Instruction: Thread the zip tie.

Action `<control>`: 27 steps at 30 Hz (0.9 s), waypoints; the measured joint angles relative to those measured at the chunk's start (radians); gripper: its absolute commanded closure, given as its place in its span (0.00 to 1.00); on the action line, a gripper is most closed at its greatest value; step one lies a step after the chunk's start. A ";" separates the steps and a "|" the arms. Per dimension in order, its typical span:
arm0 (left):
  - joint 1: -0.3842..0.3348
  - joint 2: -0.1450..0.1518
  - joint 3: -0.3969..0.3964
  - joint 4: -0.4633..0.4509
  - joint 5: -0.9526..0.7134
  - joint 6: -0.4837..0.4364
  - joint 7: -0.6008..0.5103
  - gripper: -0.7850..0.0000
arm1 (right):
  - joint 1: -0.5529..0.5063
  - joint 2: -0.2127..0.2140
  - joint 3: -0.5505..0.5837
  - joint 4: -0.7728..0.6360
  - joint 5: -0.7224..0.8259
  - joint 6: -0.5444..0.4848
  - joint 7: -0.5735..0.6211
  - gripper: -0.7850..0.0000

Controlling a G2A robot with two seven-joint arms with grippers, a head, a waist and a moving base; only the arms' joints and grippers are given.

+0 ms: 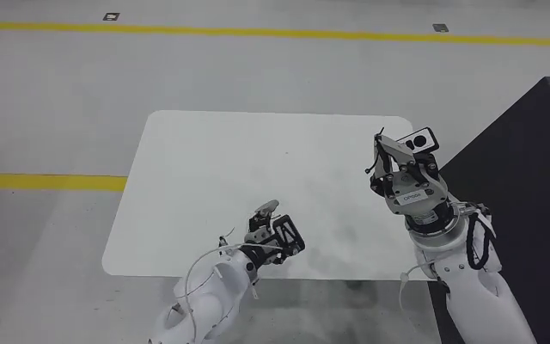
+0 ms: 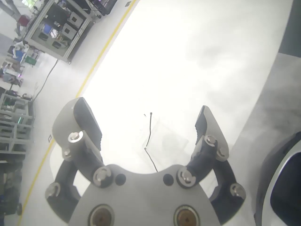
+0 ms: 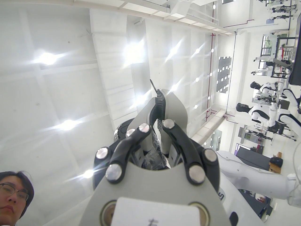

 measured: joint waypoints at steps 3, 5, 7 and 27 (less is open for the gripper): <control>-0.004 -0.004 -0.002 0.009 -0.026 0.046 -0.014 0.00 | 0.000 0.000 0.000 0.000 0.000 0.000 0.000 1.00; -0.003 -0.004 -0.002 0.008 -0.021 0.038 -0.013 0.00 | 0.000 0.000 0.000 0.000 0.000 0.000 0.000 1.00; -0.003 -0.004 -0.002 0.008 -0.020 0.037 -0.012 0.00 | 0.000 0.000 0.000 0.000 0.000 0.000 0.000 1.00; -0.157 -0.061 0.101 0.168 0.037 0.075 -0.287 0.53 | 0.000 0.000 0.000 0.000 0.000 0.000 0.000 1.00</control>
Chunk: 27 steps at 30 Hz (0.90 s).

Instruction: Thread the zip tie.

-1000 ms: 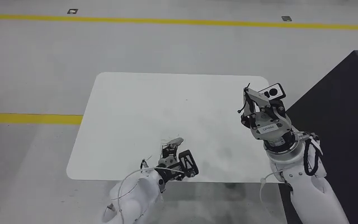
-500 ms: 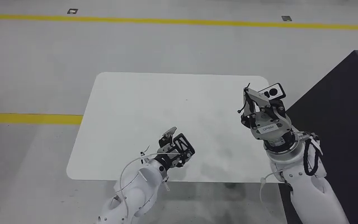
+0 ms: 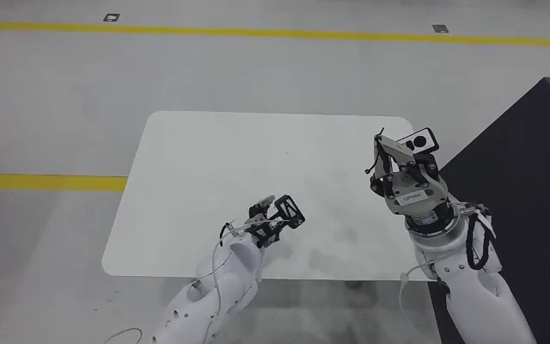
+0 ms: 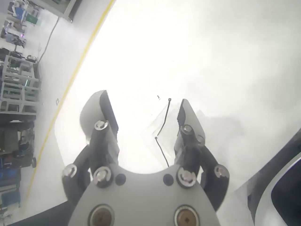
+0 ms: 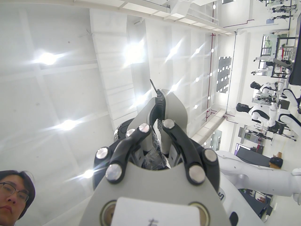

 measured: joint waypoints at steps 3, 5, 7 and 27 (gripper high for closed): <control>-0.014 -0.008 0.004 0.020 -0.022 -0.009 -0.046 0.54 | 0.000 0.000 0.000 0.000 0.000 0.000 0.000 1.00; -0.026 -0.011 0.001 0.035 -0.028 -0.021 -0.072 0.55 | 0.000 0.000 0.000 0.000 0.000 0.000 0.000 1.00; -0.033 -0.014 -0.002 0.045 -0.036 -0.031 -0.086 0.53 | 0.000 0.000 0.000 0.000 0.000 0.000 0.000 1.00; -0.055 -0.040 -0.003 0.122 -0.137 -0.094 -0.157 0.62 | 0.000 0.000 0.000 0.000 0.000 0.000 0.000 1.00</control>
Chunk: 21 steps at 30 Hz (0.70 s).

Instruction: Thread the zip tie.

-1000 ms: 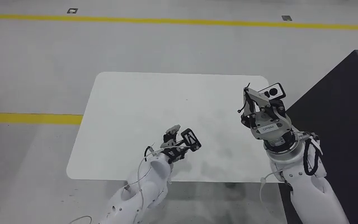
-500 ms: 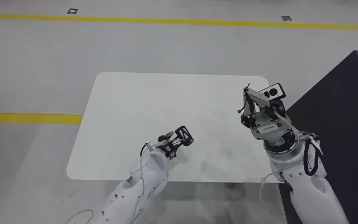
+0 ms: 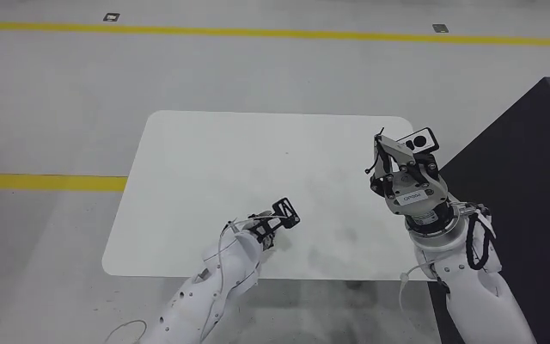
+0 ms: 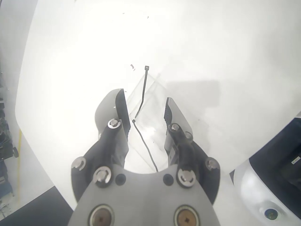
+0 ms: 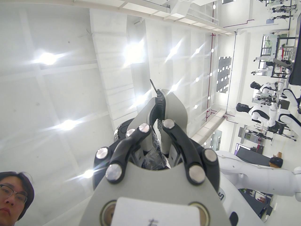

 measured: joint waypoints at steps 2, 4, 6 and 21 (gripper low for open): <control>-0.012 -0.005 0.007 0.014 0.005 0.010 0.003 0.64 | 0.000 0.000 0.000 0.000 0.000 0.000 0.000 1.00; -0.026 -0.011 0.016 0.036 0.011 0.022 0.003 0.65 | 0.000 0.000 0.000 0.000 0.000 0.000 0.000 1.00; -0.036 -0.016 0.023 0.055 0.007 0.024 0.004 0.65 | 0.000 0.000 0.000 0.000 0.000 0.000 0.000 1.00; -0.048 -0.032 0.011 0.088 -0.007 0.040 0.005 0.75 | 0.000 0.000 0.000 0.000 0.000 0.000 0.000 1.00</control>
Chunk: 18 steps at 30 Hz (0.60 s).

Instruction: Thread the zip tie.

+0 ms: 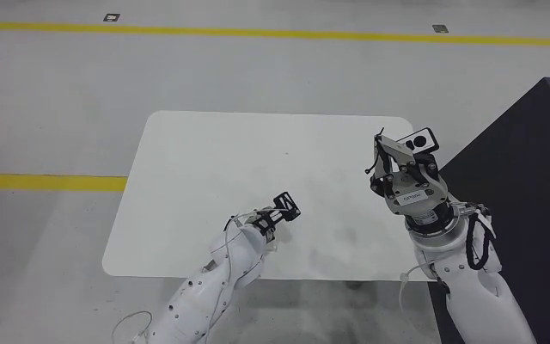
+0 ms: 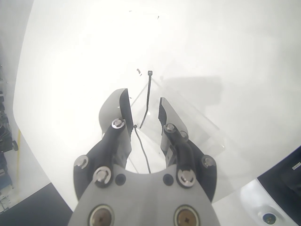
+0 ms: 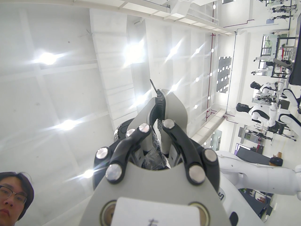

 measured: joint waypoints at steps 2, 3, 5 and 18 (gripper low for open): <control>0.007 0.000 -0.004 -0.014 0.002 0.000 0.002 0.72 | 0.000 0.000 0.000 0.000 0.000 0.000 0.000 1.00; 0.012 0.001 -0.008 -0.024 0.005 -0.002 0.001 0.71 | 0.000 0.000 0.000 0.000 0.000 0.000 0.000 1.00; 0.020 0.002 -0.015 -0.041 0.007 -0.006 0.004 0.72 | 0.000 0.000 0.000 0.000 0.000 0.000 0.000 1.00; 0.071 0.009 -0.035 -0.096 0.084 -0.046 -0.029 0.78 | 0.000 0.000 0.000 0.000 0.000 0.000 0.000 1.00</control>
